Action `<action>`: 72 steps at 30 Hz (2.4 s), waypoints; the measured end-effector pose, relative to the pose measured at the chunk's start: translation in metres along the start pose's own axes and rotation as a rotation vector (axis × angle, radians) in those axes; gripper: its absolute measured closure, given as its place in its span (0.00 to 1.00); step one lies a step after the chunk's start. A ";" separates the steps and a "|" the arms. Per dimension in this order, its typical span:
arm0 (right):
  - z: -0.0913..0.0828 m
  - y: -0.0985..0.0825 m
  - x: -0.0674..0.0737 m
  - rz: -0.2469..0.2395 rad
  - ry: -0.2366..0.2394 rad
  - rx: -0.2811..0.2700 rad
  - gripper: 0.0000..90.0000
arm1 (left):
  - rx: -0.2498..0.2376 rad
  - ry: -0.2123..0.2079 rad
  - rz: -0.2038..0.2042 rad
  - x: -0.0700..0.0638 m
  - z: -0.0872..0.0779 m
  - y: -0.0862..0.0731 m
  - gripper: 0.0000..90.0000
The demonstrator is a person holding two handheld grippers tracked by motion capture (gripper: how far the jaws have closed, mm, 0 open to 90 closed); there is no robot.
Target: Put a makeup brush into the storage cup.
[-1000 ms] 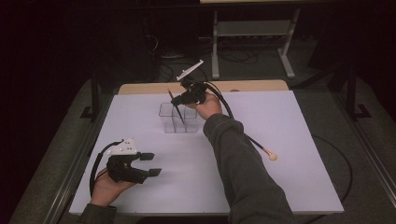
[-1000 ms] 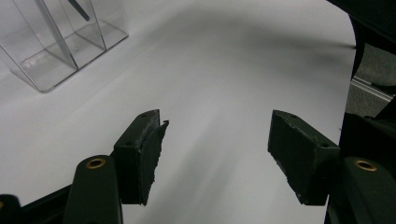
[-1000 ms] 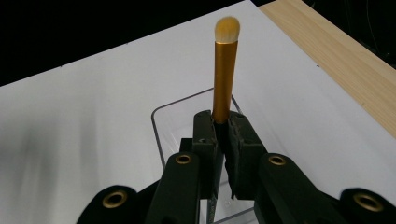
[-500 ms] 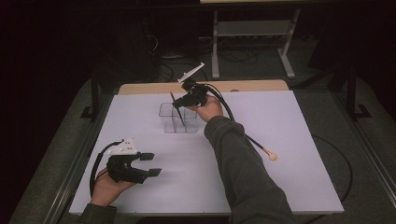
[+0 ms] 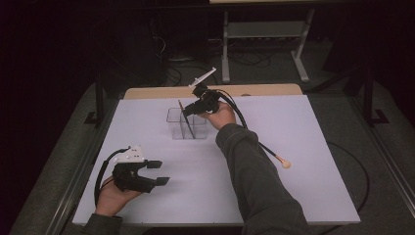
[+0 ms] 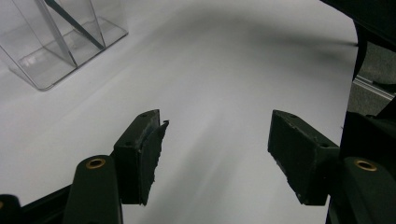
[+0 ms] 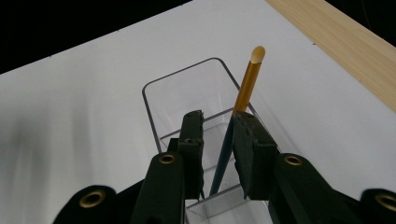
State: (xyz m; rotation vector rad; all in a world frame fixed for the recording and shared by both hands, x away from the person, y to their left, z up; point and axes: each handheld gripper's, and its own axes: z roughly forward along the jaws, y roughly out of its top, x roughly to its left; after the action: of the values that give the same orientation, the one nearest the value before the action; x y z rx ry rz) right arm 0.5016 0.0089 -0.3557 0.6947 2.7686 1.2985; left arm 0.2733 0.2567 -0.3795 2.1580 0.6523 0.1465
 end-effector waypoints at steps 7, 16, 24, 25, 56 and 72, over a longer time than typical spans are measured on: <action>-0.007 -0.004 0.001 0.009 0.002 -0.012 0.78 | -0.001 0.002 0.005 0.001 0.000 -0.001 0.38; -0.015 -0.007 0.004 0.009 0.001 -0.021 0.73 | 0.000 0.003 0.004 0.001 0.001 -0.002 0.38; -0.025 -0.011 0.006 0.013 0.000 -0.036 0.70 | 0.006 0.005 -0.013 0.001 0.001 -0.003 0.37; -0.025 -0.012 0.006 0.014 0.000 -0.039 0.70 | 0.006 0.006 -0.011 0.001 0.001 -0.003 0.37; -0.065 -0.035 0.015 0.039 -0.037 -0.050 0.53 | 0.029 0.016 -0.004 0.000 0.004 -0.003 0.35; -0.095 -0.052 0.022 0.051 -0.065 -0.063 0.46 | 0.030 0.024 -0.009 0.001 0.006 -0.003 0.32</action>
State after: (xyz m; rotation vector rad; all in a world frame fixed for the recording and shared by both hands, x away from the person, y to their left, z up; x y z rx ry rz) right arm 0.4435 -0.0807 -0.3270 0.7941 2.6633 1.3400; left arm 0.2749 0.2544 -0.3853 2.1850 0.6821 0.1585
